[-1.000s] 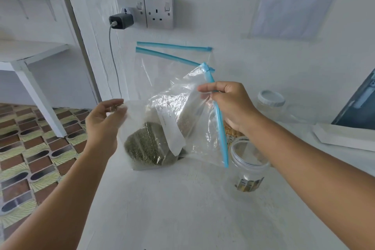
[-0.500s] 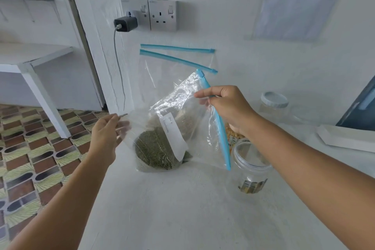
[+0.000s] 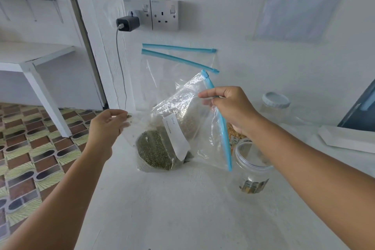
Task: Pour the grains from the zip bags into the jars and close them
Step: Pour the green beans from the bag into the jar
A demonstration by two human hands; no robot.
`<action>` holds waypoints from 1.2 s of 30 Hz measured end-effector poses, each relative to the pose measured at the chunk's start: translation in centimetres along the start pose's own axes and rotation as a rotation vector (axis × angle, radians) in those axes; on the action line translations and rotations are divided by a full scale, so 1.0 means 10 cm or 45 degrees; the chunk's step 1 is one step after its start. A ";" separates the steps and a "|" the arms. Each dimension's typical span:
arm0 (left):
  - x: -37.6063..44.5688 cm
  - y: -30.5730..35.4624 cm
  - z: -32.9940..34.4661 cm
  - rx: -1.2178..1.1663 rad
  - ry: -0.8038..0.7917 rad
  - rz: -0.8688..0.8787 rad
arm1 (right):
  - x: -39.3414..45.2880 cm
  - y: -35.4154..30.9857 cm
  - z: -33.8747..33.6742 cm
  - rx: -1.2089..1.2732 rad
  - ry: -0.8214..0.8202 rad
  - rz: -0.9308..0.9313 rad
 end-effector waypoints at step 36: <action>-0.26 0.19 0.37 -0.084 0.018 0.368 | -0.13 0.09 0.01 -0.016 0.015 0.019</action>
Point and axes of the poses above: each hand's wrist, its own x-axis towards the middle knuckle, its own z-axis out of the palm, y = z × x, the point moved 5 cm from there along x, towards the middle knuckle, and after that the axes turned 15 degrees about -x, right-handed, at the moved point
